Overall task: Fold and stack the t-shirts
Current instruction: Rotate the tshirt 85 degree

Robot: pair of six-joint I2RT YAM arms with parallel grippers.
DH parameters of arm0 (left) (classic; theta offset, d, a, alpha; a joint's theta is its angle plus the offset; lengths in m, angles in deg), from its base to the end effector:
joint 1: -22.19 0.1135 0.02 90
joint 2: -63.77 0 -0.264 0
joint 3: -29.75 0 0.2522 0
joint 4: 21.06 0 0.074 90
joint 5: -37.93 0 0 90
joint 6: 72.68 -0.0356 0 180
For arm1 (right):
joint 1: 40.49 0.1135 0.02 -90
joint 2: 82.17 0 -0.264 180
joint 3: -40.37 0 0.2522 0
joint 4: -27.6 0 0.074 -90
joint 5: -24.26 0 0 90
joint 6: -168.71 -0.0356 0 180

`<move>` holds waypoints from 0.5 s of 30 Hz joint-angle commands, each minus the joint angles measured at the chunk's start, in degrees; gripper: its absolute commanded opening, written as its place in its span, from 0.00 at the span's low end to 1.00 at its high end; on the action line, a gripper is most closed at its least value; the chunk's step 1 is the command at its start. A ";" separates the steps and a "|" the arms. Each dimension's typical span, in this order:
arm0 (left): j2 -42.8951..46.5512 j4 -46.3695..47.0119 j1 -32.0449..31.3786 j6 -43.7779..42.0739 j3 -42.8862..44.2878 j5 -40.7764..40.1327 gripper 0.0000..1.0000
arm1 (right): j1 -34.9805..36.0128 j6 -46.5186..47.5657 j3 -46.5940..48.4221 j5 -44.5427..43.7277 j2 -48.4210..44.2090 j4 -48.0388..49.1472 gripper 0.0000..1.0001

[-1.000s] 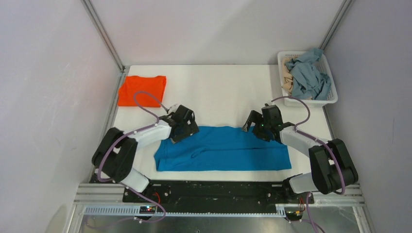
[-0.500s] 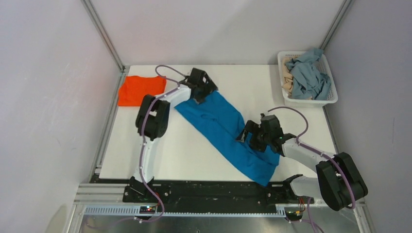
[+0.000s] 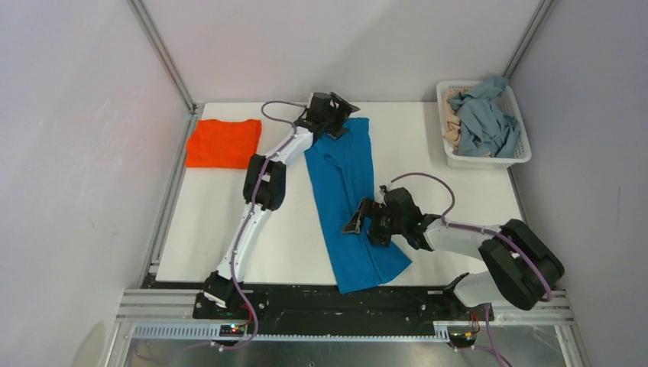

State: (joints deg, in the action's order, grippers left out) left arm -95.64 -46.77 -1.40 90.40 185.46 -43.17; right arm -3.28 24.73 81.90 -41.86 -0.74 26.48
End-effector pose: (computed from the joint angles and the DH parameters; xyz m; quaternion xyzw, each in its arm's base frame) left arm 0.5604 -0.2507 0.1365 -0.3248 0.7982 -0.4202 0.2843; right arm 0.1940 0.1654 0.1428 0.0450 0.8933 0.4215 0.1493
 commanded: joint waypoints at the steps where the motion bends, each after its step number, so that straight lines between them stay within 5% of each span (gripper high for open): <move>1: -2.41 5.05 0.90 4.53 0.37 -4.70 1.00 | 1.22 -2.09 1.37 -22.88 -7.52 -19.80 0.99; 6: -2.88 7.72 1.40 7.31 0.40 -5.23 1.00 | 3.56 -7.93 -0.20 -39.17 -16.47 -33.60 1.00; 15: -3.44 11.61 1.66 6.51 3.69 -4.27 1.00 | 4.67 -0.74 -4.90 -33.37 -33.97 -23.82 0.99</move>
State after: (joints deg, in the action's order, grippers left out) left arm -97.72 -38.61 -0.42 96.91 185.55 -47.67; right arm 0.98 20.23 77.31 -73.90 -28.18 -1.43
